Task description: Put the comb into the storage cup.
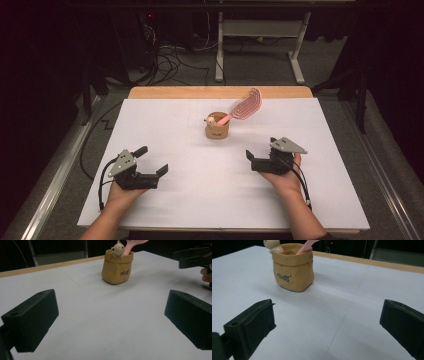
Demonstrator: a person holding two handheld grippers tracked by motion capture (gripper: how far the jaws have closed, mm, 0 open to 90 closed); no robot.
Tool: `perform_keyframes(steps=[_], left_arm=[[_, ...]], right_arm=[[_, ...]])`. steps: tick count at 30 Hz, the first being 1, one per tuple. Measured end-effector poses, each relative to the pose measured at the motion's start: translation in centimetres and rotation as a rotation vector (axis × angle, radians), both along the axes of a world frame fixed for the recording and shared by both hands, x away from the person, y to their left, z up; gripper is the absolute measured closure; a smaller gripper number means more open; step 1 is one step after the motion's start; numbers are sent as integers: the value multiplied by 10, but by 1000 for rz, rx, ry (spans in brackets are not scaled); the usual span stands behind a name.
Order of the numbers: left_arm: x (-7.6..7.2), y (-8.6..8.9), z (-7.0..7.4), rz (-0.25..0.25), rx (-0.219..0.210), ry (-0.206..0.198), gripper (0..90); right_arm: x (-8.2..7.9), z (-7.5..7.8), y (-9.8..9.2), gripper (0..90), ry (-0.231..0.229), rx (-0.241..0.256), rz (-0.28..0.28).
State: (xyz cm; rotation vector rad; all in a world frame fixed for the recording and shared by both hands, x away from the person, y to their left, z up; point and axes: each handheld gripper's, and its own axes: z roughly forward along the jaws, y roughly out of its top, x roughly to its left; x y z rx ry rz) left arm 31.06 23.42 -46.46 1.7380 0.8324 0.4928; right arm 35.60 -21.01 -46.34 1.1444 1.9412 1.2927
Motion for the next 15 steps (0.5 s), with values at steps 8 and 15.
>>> perform_keyframes(steps=[8, 15], left_arm=[[-1, -1, 0, -7, -1, -4, 0], [-4, -1, 2, -4, -2, 5, 0]], right_arm=[[-45, 4, -30, 3, -71, 46, 9], [-75, 8, -61, 2, -110, 63, -18]])
